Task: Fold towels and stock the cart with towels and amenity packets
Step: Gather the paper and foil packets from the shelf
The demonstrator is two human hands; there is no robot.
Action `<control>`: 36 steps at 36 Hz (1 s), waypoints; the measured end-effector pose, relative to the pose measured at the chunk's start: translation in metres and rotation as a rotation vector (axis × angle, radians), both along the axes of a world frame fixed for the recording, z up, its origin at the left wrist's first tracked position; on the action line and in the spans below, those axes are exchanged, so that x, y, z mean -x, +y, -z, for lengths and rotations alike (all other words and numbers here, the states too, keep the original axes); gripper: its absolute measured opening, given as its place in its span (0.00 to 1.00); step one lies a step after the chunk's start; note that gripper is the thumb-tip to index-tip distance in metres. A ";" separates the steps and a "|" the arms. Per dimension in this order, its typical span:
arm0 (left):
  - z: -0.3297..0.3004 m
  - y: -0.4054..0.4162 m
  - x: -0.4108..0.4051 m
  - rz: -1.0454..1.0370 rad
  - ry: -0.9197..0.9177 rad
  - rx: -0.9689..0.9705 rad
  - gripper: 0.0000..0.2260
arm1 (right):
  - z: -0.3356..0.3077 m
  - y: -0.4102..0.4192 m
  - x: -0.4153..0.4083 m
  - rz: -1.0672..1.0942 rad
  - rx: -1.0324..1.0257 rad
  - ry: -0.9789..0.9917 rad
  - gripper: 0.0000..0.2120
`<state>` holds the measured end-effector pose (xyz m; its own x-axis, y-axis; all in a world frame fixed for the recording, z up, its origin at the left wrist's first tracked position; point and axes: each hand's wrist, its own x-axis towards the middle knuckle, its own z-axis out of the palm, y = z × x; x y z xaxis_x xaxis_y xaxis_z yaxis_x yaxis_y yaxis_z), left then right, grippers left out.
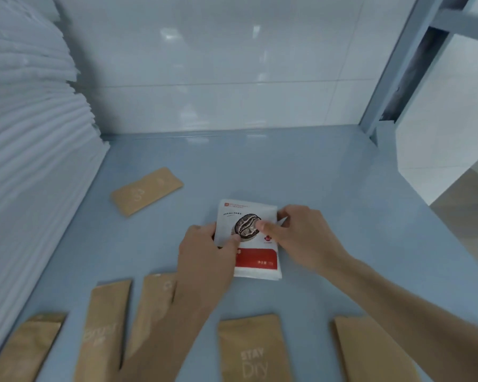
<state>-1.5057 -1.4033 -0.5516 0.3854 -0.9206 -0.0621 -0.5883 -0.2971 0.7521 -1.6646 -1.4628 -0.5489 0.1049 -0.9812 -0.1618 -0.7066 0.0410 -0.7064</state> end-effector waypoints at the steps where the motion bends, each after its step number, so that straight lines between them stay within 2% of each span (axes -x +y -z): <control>1: 0.000 -0.003 0.000 0.026 -0.109 -0.007 0.11 | 0.001 -0.002 -0.001 0.008 0.011 0.030 0.15; 3: 0.002 -0.007 -0.002 0.072 -0.220 -0.030 0.13 | 0.000 -0.005 -0.004 0.020 0.041 0.106 0.18; 6: 0.003 -0.009 -0.004 0.077 -0.237 -0.069 0.15 | -0.002 -0.007 -0.007 0.013 0.125 0.271 0.24; 11: -0.001 -0.005 -0.008 0.043 -0.325 -0.015 0.17 | -0.007 -0.009 -0.007 0.044 0.228 0.396 0.30; 14: -0.009 -0.006 -0.026 -0.014 -0.342 0.115 0.15 | -0.012 -0.011 -0.010 0.037 0.345 0.415 0.26; 17: -0.014 -0.017 -0.053 -0.053 -0.446 0.248 0.13 | -0.020 -0.015 -0.020 -0.003 0.416 0.382 0.21; 20: -0.013 -0.037 -0.083 -0.024 -0.500 0.195 0.17 | -0.028 -0.018 -0.036 -0.059 0.475 0.312 0.16; 25: -0.001 -0.065 -0.126 0.033 -0.569 -0.046 0.25 | -0.032 -0.028 -0.062 -0.159 0.449 0.279 0.10; 27: 0.005 -0.066 -0.137 0.043 -0.626 -0.103 0.24 | -0.033 -0.032 -0.068 -0.175 0.439 0.257 0.10; 29: 0.009 -0.064 -0.142 0.076 -0.782 -0.113 0.21 | -0.033 -0.036 -0.071 -0.178 0.457 0.246 0.10; 31: 0.008 -0.060 -0.141 0.107 -0.892 -0.019 0.16 | -0.034 -0.039 -0.072 -0.174 0.481 0.240 0.10; 34: -0.001 -0.054 -0.138 0.038 -0.798 0.238 0.12 | -0.037 -0.040 -0.073 -0.148 0.512 0.204 0.09; 35: -0.007 -0.053 -0.136 -0.028 -0.708 0.291 0.14 | -0.039 -0.039 -0.074 -0.136 0.528 0.174 0.08; 36: -0.014 -0.052 -0.132 -0.107 -0.543 0.350 0.15 | -0.042 -0.036 -0.074 -0.127 0.533 0.131 0.07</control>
<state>-1.3741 -1.4549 -0.5371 0.3679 -0.8060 0.4636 -0.8926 -0.1664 0.4191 -1.5902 -1.4990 -0.5071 0.2403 -0.9117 0.3332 -0.7660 -0.3890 -0.5118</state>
